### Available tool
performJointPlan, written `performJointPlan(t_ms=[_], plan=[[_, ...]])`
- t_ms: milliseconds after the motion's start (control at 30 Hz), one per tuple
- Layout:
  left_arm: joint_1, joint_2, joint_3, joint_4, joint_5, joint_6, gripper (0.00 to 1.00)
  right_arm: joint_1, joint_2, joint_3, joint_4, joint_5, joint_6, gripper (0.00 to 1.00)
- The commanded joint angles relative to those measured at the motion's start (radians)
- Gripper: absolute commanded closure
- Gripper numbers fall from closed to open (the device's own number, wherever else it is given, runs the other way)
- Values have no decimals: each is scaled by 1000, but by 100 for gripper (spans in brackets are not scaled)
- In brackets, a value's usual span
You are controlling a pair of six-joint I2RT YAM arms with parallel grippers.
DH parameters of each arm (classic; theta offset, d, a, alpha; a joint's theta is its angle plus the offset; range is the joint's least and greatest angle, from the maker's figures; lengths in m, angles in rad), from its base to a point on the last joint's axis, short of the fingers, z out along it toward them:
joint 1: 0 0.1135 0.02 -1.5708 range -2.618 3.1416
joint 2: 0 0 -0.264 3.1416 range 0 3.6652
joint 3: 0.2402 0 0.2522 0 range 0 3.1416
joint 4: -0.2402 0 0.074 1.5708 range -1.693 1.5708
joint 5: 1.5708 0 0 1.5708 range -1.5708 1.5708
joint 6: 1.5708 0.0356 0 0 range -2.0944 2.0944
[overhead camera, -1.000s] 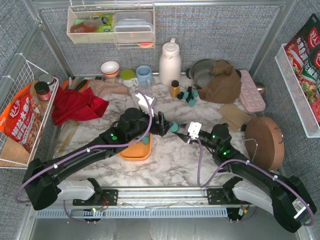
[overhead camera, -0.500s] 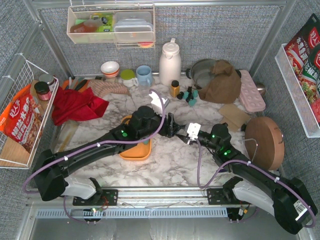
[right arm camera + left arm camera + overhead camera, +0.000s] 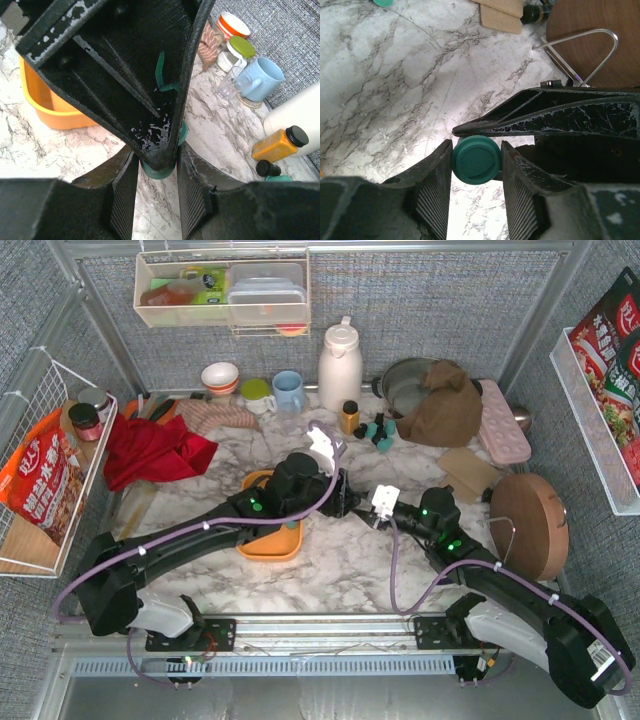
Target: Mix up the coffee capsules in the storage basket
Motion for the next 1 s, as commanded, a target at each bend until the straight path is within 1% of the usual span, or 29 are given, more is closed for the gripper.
performJointPlan(t_ms=[0,33,100,133,233,267,400,467,600,733,967], plan=[[4,0,8,-58,-52,-17,56,0,-4,18,31,4,-8,76],[4,-7,7,-66,-72,-22,56,0,-4,20,24,7,-10,72],[4,-26,4,-78,-121,-33,57,0,-2,24,11,11,-12,58],[4,-39,-1,-86,-153,-37,57,0,-1,27,6,13,-12,53],[6,-81,-18,-111,-249,-41,57,0,2,32,-16,17,-18,42],[9,-93,-21,-134,-275,-39,57,0,2,35,-26,17,-23,40],[29,-135,-35,-251,-371,-37,57,0,7,45,-49,30,-29,37],[43,-155,-60,-297,-382,-49,56,0,10,45,-50,63,-23,36],[77,-183,-135,-353,-353,-85,55,0,14,53,-59,121,-16,36],[90,-192,-214,-349,-297,-115,55,0,22,60,-74,139,-14,36],[91,-143,-245,-345,-234,-127,51,0,25,61,-77,143,-15,36]])
